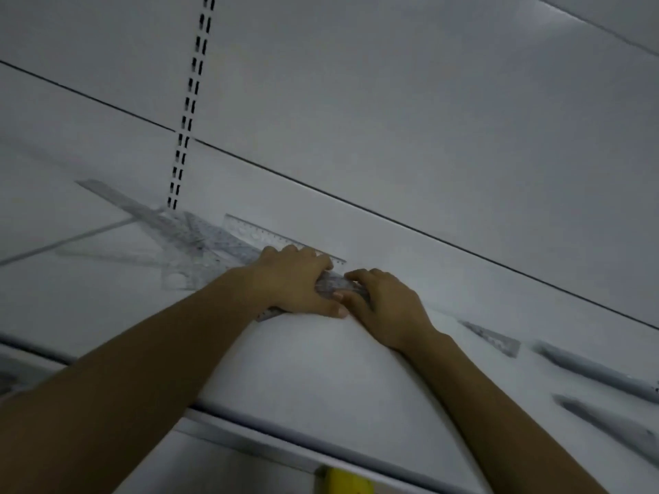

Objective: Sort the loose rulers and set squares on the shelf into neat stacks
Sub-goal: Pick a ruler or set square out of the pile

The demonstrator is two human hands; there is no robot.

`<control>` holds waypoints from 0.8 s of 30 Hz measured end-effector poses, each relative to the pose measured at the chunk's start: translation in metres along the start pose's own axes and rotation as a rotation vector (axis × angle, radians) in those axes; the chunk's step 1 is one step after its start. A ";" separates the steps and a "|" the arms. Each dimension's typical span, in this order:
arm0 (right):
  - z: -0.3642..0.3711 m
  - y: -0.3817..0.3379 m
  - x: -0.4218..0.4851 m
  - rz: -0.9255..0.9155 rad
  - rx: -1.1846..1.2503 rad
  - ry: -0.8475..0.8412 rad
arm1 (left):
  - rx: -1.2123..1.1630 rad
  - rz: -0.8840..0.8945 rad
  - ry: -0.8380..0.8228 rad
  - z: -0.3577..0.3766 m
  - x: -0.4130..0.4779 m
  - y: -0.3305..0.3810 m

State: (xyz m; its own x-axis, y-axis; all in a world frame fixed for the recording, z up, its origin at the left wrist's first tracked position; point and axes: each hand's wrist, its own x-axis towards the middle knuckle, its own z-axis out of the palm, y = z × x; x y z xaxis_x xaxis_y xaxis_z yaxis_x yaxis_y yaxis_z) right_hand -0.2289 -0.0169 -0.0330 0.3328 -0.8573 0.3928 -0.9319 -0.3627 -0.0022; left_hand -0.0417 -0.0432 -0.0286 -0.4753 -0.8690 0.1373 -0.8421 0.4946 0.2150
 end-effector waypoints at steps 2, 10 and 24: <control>-0.003 0.000 -0.003 -0.051 -0.143 0.055 | -0.034 0.050 0.114 -0.002 0.000 0.004; -0.022 0.010 -0.012 -0.072 -0.024 0.412 | -0.310 0.181 0.450 -0.012 -0.006 0.018; -0.037 0.000 -0.008 0.265 0.944 0.356 | -1.097 0.147 0.383 -0.014 0.006 0.031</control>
State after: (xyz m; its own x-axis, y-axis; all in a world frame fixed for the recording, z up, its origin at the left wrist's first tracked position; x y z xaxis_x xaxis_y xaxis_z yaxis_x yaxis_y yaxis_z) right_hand -0.2367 0.0031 -0.0022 -0.0708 -0.8492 0.5232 -0.4260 -0.4486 -0.7857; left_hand -0.0674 -0.0325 -0.0074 -0.2841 -0.8342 0.4726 -0.0249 0.4992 0.8661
